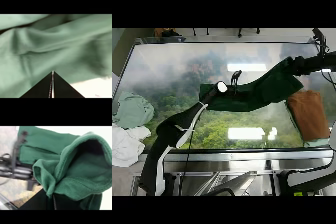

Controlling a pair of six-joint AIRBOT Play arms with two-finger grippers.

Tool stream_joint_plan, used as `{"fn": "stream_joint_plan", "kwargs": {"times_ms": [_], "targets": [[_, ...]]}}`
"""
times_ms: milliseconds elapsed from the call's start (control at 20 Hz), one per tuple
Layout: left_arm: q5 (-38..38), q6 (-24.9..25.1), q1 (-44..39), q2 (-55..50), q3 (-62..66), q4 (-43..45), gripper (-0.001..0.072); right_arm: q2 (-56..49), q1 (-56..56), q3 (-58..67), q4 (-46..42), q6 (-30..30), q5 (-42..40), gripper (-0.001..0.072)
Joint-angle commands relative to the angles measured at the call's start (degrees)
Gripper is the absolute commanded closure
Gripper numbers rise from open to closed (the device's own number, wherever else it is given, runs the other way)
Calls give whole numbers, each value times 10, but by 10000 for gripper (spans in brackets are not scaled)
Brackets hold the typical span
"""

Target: Fold the shirts.

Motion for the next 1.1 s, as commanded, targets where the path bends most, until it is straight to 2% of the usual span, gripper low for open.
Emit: {"fn": "stream_joint_plan", "kwargs": {"times_ms": [0, 250, 400, 450, 500, 550, 600, 700, 750, 850, 900, 950, 1000, 1050], "targets": [[-123, 41, 66, 93, 1, -25, 691, -1, 49, 3, 10, 39, -30, 690], [-249, 44, 242, 279, 1, -26, 691, -52, 252, 3, 10, 55, -206, 689], [-311, 45, 336, 360, 1, -26, 691, -133, 389, 3, 11, 55, -346, 688], [-332, 55, 362, 382, 0, -24, 691, -164, 431, 3, 11, 52, -404, 663], [-344, 66, 382, 402, -5, -25, 691, -200, 475, 3, 12, 52, -473, 429], [-347, 75, 399, 425, -20, -25, 691, -226, 509, 3, 14, 52, -520, 136], [-346, 82, 413, 447, -39, -24, 691, -242, 533, 4, 15, 44, -543, 20], [-342, 107, 437, 489, -88, -24, 691, -230, 540, 4, 8, -12, -520, 22], [-336, 119, 446, 506, -110, -24, 691, -213, 527, 4, -15, -10, -499, 31], [-319, 126, 465, 535, -155, -25, 691, -171, 473, 4, -70, 38, -430, 32], [-308, 129, 473, 545, -176, -25, 691, -153, 440, 4, -95, 58, -391, 68], [-301, 130, 477, 553, -194, -25, 691, -136, 400, 4, -123, 79, -344, 205], [-296, 130, 482, 561, -211, -25, 691, -125, 363, 4, -144, 96, -301, 275], [-293, 131, 485, 567, -225, -25, 691, -120, 325, 4, -154, 110, -261, 272]]}}
